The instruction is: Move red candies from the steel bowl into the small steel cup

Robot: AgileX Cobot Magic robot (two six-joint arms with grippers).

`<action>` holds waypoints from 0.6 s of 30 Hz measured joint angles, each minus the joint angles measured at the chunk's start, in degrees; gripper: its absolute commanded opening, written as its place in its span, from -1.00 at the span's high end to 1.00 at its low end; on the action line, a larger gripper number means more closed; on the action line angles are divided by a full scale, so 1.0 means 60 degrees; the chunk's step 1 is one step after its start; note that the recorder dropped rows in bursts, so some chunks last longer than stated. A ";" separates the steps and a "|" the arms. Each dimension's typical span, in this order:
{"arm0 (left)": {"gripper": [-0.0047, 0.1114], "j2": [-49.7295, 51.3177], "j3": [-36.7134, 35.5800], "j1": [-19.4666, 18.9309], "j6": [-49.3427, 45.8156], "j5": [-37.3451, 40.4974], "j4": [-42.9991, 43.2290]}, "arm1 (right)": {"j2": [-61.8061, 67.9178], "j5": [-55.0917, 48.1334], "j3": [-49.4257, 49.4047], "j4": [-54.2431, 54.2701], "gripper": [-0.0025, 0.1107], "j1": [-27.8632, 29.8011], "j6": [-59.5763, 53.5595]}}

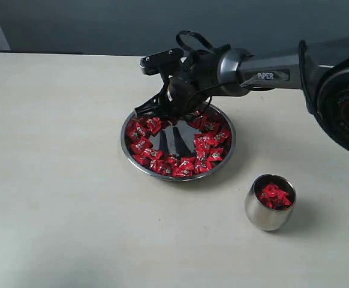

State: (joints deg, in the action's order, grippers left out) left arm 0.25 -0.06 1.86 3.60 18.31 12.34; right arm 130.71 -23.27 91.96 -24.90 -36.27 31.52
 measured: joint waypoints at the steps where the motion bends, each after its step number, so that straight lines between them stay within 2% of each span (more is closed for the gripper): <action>1: 0.91 0.0000 0.0000 0.0000 0.0000 0.0000 0.0000 | 0.0000 -0.0045 0.0000 0.0000 0.36 0.0000 0.0000; 7: 0.91 0.0000 0.0000 0.0000 0.0000 0.0000 0.0000 | 0.0000 -0.0256 0.0000 0.0091 0.36 0.0197 0.0000; 11: 0.91 0.0000 0.0000 0.0000 0.0000 0.0000 0.0000 | -0.0022 -0.1172 0.0000 0.0420 0.36 0.0228 -0.0179; 18: 0.91 0.0000 0.0000 0.0000 0.0000 0.0000 0.0000 | -0.0733 -0.4103 0.0000 0.2648 0.36 0.0228 -0.3449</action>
State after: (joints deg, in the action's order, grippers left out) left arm 0.25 -0.06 1.86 3.60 18.31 12.34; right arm 126.32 -47.89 91.96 -9.01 -34.90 10.82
